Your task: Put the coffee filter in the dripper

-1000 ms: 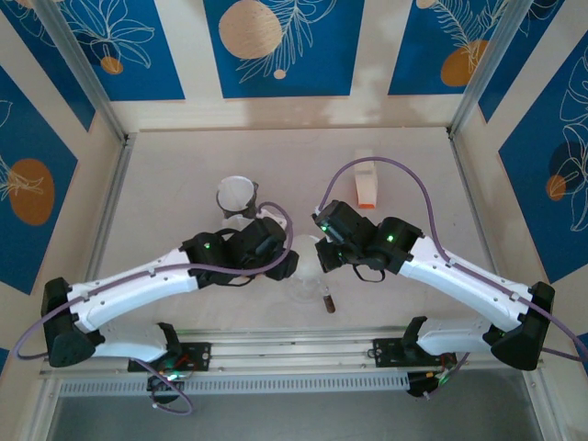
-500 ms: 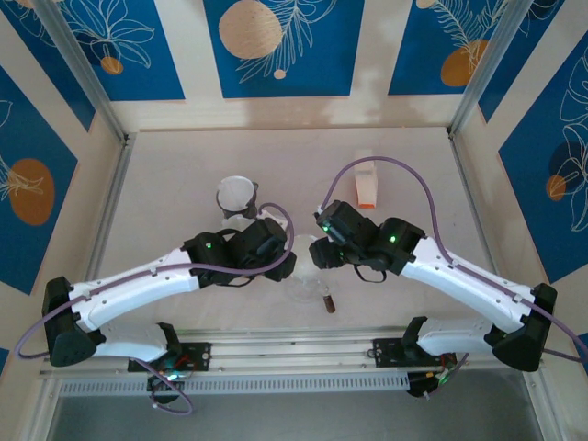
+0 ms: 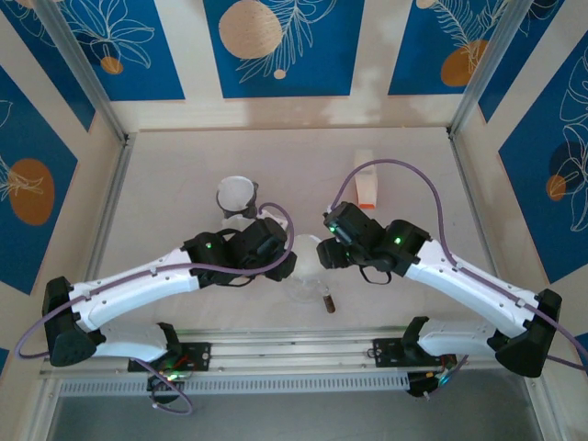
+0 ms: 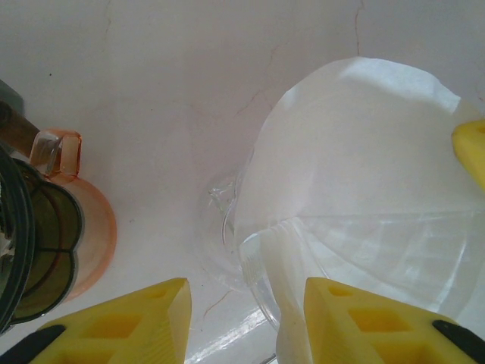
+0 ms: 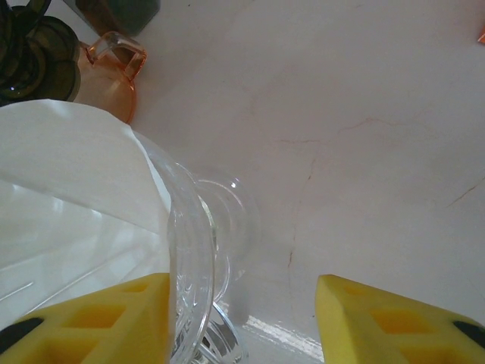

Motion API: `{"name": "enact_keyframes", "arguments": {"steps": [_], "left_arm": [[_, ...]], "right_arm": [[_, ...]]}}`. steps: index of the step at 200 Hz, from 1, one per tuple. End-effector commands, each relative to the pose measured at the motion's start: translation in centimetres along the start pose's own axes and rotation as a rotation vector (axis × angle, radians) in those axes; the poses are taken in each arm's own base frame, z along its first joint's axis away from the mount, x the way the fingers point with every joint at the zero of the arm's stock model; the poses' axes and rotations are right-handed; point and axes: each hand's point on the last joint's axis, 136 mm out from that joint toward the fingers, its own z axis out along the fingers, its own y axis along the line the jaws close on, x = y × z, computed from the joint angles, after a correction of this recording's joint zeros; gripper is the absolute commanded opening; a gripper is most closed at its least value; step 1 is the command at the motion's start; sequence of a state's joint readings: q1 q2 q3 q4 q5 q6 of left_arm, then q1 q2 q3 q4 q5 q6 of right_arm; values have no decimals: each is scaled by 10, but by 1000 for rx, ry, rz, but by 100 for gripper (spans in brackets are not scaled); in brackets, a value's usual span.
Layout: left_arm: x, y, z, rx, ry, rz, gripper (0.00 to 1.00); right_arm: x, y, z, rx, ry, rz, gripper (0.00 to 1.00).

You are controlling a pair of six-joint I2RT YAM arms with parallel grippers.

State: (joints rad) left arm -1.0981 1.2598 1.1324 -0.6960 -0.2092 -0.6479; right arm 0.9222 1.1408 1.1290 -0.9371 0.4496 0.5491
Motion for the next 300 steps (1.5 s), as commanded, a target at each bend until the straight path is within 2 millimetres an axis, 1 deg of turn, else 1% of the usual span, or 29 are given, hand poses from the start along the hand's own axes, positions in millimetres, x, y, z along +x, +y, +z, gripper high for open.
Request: {"name": "enact_keyframes", "arguments": {"steps": [1, 13, 25, 46, 55, 70, 92, 109, 136, 247, 300], "left_arm": [[7, 1, 1, 1, 21, 5, 44], [7, 1, 1, 4, 21, 2, 44], [7, 0, 1, 6, 19, 2, 45], [5, -1, 1, 9, 15, -1, 46], [6, -1, 1, 7, 16, 1, 46], [5, -1, 1, 8, 14, 1, 46], [5, -1, 1, 8, 13, -1, 47], [5, -1, 1, 8, 13, -2, 47], [4, -1, 0, 9, 10, 0, 48], [5, -2, 2, 9, 12, 0, 48], [5, -2, 3, 11, 15, 0, 48]], "right_arm": [[1, -8, 0, 32, -3, 30, 53], [-2, -6, -2, 21, -17, 32, 53], [-6, 3, -5, -29, -40, 17, 55], [-11, 20, -10, -99, -72, -16, 64], [-11, 23, -7, -108, -61, -19, 69], [-9, 25, 1, -96, -28, -24, 72], [-3, 22, 16, -63, 28, -12, 72], [1, 21, 24, -61, 50, -3, 72], [5, 24, 30, -73, 72, -10, 72], [21, 18, 59, 6, 174, -42, 72], [28, 17, 66, 20, 191, -42, 72]]}}
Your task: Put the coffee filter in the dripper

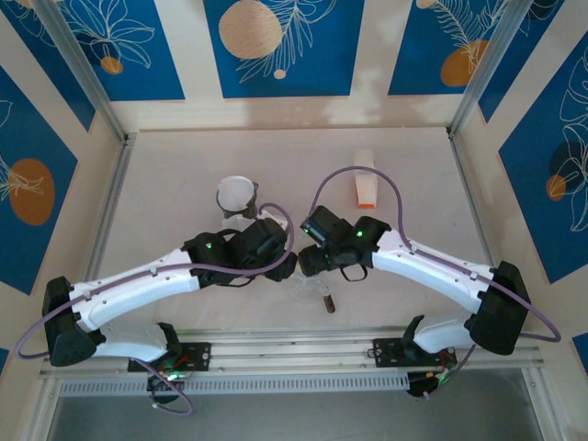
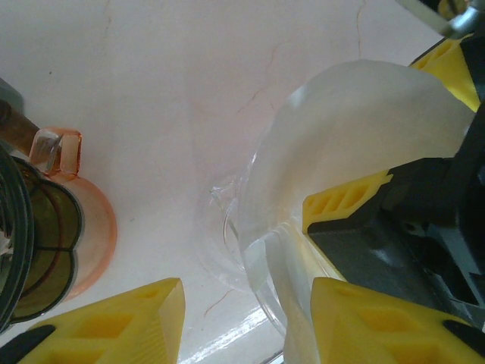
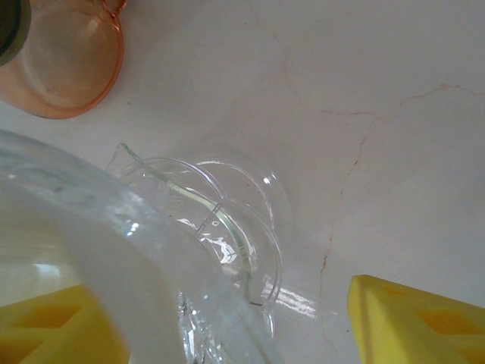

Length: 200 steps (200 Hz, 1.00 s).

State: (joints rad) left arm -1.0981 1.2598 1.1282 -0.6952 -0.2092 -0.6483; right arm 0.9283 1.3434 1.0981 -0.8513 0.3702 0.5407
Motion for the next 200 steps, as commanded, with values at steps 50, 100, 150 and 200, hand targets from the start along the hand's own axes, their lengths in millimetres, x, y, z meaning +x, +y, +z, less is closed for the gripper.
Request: {"name": "enact_keyframes", "arguments": {"steps": [50, 100, 150, 200], "left_arm": [[5, -2, 3, 14, 13, -3, 48], [3, -2, -1, 15, 1, -10, 48], [-1, -3, -5, 31, -27, -21, 56], [6, 1, 1, 6, 10, -14, 43]], "right_arm": [[10, -5, 12, 34, 32, 1, 72], [11, -5, 15, 38, 35, 4, 72], [10, -5, 14, 36, 33, 5, 72], [7, -5, 10, 35, 18, 7, 72]]}}
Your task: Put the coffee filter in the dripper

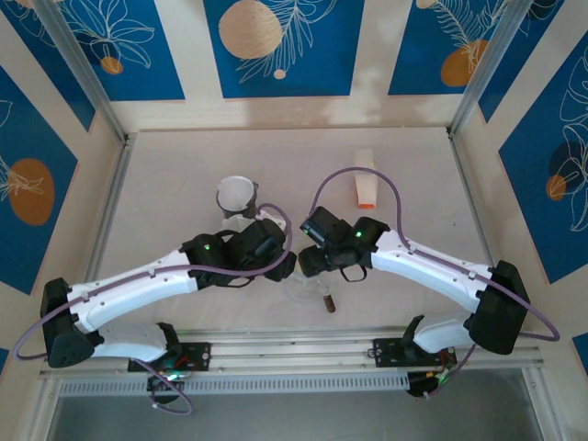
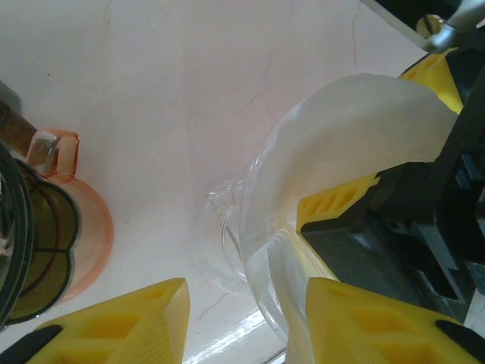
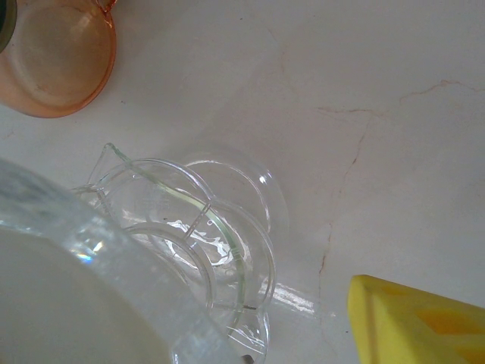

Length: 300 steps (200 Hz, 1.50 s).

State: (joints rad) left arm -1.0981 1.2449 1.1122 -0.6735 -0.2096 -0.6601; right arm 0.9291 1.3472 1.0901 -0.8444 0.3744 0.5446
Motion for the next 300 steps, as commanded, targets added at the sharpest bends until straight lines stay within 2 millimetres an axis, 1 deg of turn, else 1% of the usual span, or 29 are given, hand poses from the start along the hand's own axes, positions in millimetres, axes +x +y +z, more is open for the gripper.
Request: {"name": "enact_keyframes", "arguments": {"steps": [1, 19, 32, 63, 77, 94, 111, 131, 157, 173, 193, 236, 252, 275, 289, 300], "left_arm": [[7, 1, 2, -6, 27, 3, 43], [7, 0, 2, -1, 29, 5, 41], [8, -1, 3, 0, 34, 7, 40], [10, -1, 5, 2, 40, 7, 38], [9, -1, 5, 3, 39, 7, 38], [8, -1, 4, 3, 36, 7, 39], [9, -1, 5, 2, 37, 8, 40], [9, -2, 5, 6, 36, 4, 40], [9, -2, 6, 5, 36, 3, 40], [10, 0, 6, 0, 38, 4, 40], [10, 0, 7, -1, 41, 4, 40], [12, 1, 7, 0, 42, -4, 39], [12, 1, 7, -2, 43, -4, 40], [11, 1, 6, -5, 39, -3, 41], [10, 1, 5, -5, 34, -3, 44], [8, 1, 4, -4, 26, -3, 49]], "right_arm": [[6, -4, 8, 29, 16, 4, 72], [3, -4, 5, 28, 2, 9, 72], [-2, -5, 0, 27, -31, 16, 72], [-19, -1, -24, -24, -140, 22, 72], [-24, 1, -36, -46, -176, 23, 72], [-25, -1, -47, -57, -203, 30, 72], [-21, -8, -55, -48, -215, 46, 72], [-14, -18, -58, -31, -210, 62, 71], [-6, -29, -57, -1, -192, 83, 68], [-4, -35, -58, 17, -201, 99, 67], [-5, -39, -57, 19, -210, 114, 66], [-6, -37, -51, 22, -195, 115, 65], [-9, -32, -57, 1, -223, 104, 68], [-15, -25, -73, -39, -292, 92, 71], [-17, -24, -81, -56, -329, 99, 71], [-17, -25, -87, -66, -355, 111, 71]]}}
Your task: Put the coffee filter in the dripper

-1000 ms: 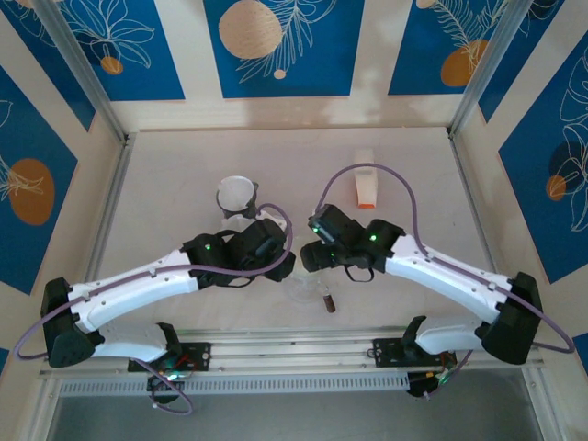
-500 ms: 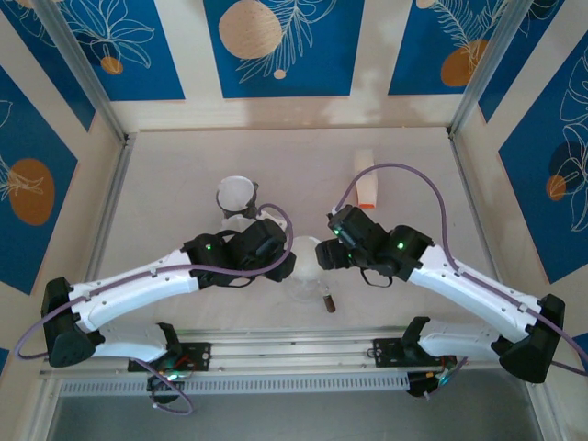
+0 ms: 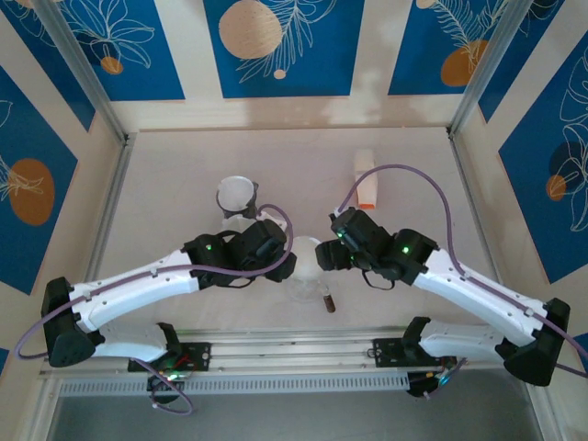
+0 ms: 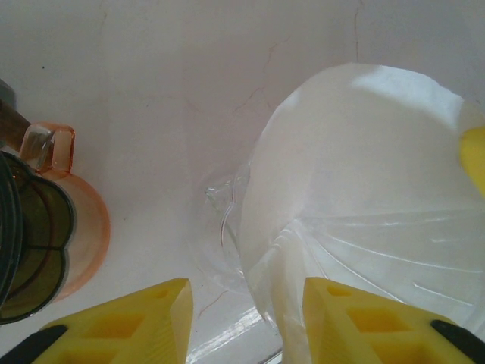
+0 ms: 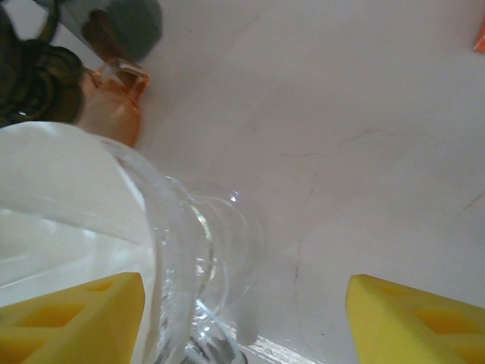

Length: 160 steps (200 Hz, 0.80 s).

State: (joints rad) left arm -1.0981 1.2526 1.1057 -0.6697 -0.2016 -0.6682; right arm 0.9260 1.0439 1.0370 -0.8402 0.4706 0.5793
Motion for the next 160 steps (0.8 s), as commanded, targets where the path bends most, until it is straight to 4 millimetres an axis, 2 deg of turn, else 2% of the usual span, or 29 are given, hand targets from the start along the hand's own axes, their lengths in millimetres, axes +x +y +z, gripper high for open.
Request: {"name": "enact_keyframes", "arguments": {"steps": [1, 45, 100, 130, 160], "left_arm": [[4, 2, 0, -6, 12, 2, 50], [-10, -4, -14, 27, -51, -3, 61], [-29, -14, -35, 88, -131, -14, 74], [-38, -7, -51, 77, -192, -20, 77], [-49, 11, -73, 31, -278, -33, 84]], "right_arm": [[-11, -1, -16, -22, -92, 34, 71], [-13, -10, -29, -22, -154, 77, 71], [-12, -15, -32, -25, -190, 101, 71], [-13, -19, -34, -18, -222, 119, 71], [-14, -19, -38, -44, -258, 124, 71]]}}
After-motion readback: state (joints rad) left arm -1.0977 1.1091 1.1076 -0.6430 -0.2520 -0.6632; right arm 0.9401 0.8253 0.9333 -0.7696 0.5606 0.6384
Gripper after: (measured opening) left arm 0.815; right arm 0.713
